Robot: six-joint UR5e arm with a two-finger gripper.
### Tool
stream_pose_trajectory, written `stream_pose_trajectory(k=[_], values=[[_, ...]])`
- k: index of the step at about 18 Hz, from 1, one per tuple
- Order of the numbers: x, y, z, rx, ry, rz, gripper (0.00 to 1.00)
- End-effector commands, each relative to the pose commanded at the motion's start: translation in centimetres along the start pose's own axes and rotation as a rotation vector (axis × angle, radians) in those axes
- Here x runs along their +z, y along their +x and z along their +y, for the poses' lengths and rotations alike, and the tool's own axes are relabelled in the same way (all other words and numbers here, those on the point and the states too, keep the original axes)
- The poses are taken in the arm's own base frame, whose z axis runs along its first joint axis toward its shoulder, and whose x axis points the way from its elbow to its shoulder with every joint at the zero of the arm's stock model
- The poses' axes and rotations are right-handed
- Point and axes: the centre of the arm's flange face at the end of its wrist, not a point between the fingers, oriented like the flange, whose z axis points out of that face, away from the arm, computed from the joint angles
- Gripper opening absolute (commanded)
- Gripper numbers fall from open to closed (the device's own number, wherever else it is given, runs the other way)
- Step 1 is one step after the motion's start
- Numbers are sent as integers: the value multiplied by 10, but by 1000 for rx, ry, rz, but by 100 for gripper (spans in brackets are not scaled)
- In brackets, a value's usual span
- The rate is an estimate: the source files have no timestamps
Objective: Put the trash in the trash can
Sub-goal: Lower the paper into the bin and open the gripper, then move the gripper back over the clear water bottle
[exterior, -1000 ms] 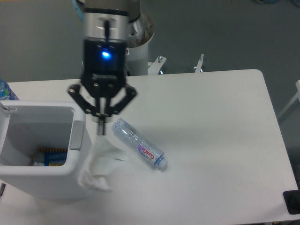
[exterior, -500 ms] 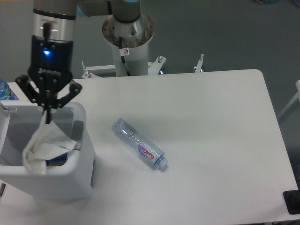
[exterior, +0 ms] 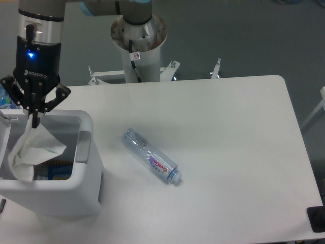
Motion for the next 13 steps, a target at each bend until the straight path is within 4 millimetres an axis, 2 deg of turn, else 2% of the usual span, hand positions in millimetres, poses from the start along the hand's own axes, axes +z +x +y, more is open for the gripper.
stream_pose_trajectory(k=[2,3,5,6,7,11,13], values=[[-3,-7,-3,-7,8,-9,100],[-9,-8,-6,-5,20,-12,100],[-21,-21,-13,-24,44,-32,100],[-27,-38,-15,-47,54,-66,100],[-30,-64,-16,-91,56,-121,100],[-32,-180,-2,-301,42,-260,100],[-16,-221,7,-356,0,-306,100]])
